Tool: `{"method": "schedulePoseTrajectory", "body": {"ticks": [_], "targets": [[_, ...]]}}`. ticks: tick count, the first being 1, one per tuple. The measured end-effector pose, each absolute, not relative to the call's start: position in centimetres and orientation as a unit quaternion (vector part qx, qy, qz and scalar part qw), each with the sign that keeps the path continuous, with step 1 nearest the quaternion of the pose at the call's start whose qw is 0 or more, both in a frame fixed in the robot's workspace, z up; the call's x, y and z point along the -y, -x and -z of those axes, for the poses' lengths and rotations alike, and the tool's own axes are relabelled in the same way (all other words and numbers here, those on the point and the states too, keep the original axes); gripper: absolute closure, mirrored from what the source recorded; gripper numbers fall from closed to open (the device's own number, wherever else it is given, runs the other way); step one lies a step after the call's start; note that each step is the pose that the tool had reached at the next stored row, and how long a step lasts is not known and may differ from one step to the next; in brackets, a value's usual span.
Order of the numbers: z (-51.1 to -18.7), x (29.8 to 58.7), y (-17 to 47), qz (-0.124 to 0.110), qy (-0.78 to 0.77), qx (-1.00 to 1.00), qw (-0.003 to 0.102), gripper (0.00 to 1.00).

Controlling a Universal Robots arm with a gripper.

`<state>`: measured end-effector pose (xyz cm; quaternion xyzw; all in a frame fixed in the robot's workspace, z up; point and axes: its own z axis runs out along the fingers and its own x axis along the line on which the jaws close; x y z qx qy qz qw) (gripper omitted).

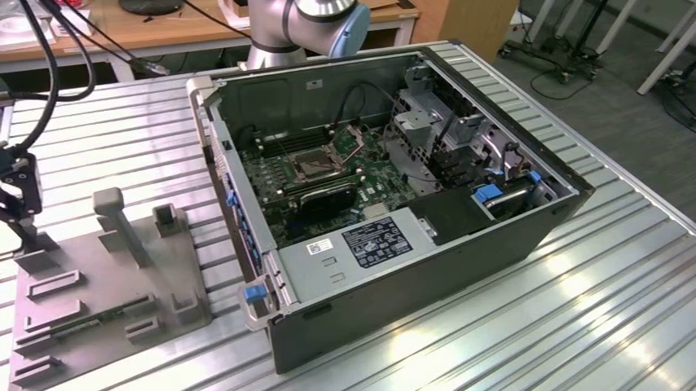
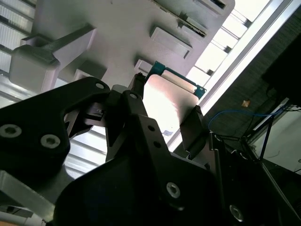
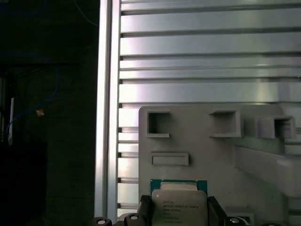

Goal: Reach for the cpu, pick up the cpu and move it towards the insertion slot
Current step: 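Pick up the cpu and move it towards the insertion slot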

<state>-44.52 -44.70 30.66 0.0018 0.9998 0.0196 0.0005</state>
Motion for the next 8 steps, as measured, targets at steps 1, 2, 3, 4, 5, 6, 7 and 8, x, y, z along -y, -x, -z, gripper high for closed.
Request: {"method": "schedulePoseTrajectory", "body": {"ticks": [1,2,3,4,5,6,7,8], "targets": [[-30.74,44.7,44.52,-0.02,-0.002,-1.0,0.0,0.45],[-30.84,44.7,44.52,-0.02,-0.002,-1.0,0.0,0.45],[-30.93,44.7,44.52,-0.02,-0.002,-1.0,0.0,0.45],[-31.0,44.7,44.52,-0.02,-0.002,-1.0,0.0,0.45],[-31.03,44.7,44.52,-0.02,-0.002,-1.0,0.001,0.45],[-31.02,44.7,44.52,-0.02,-0.002,-1.0,0.001,0.45],[-31.03,44.7,44.52,-0.02,-0.002,-1.0,0.001,0.45],[-31.05,44.69,44.51,-0.02,-0.002,-1.0,0.0,0.45]]}}
